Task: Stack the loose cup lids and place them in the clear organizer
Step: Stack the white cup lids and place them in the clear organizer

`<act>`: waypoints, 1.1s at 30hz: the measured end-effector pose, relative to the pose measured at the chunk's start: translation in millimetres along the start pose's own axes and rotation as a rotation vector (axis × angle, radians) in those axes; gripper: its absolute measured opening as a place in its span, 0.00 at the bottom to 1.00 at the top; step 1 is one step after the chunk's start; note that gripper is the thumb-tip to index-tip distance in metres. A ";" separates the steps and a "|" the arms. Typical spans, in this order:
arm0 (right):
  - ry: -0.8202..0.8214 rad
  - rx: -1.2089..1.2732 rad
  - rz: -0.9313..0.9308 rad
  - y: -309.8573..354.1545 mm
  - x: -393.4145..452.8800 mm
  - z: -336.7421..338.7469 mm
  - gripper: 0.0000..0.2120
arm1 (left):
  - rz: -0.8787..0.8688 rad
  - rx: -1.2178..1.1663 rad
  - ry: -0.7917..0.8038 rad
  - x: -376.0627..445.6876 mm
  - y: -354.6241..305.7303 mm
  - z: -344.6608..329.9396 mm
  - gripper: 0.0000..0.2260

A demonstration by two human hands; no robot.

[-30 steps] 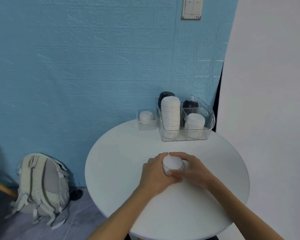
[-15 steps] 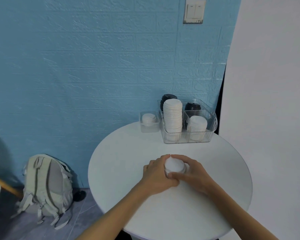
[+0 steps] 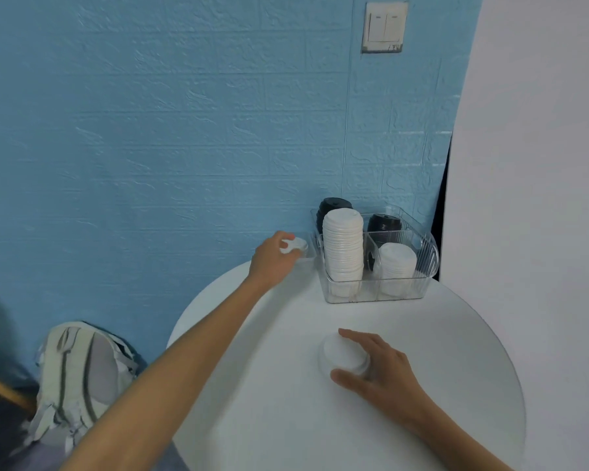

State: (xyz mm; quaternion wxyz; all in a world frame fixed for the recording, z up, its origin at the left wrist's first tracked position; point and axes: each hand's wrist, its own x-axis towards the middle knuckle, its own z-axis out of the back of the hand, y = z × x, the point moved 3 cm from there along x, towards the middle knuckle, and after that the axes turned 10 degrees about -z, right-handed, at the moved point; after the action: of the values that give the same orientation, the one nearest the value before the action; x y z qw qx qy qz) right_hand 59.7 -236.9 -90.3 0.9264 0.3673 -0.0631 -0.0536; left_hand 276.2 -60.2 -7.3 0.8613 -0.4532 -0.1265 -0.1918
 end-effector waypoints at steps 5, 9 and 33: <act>0.021 -0.030 -0.041 5.3 -3.0 3.7 0.43 | -0.082 0.258 0.075 54.2 17.7 -15.0 0.18; 0.025 -0.067 -0.047 8.3 -3.9 3.1 0.42 | -0.099 0.398 0.200 83.9 27.6 -35.7 0.21; 0.006 -0.144 -0.057 -1.6 7.9 -1.2 0.40 | -0.067 0.653 0.201 114.6 39.0 -37.4 0.30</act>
State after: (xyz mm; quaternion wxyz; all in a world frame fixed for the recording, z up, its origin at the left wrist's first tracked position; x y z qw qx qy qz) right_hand 67.7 -238.4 -91.7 0.9487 0.3016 -0.0459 -0.0833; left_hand 397.7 -95.8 -11.8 0.9623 -0.1279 -0.1108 -0.2129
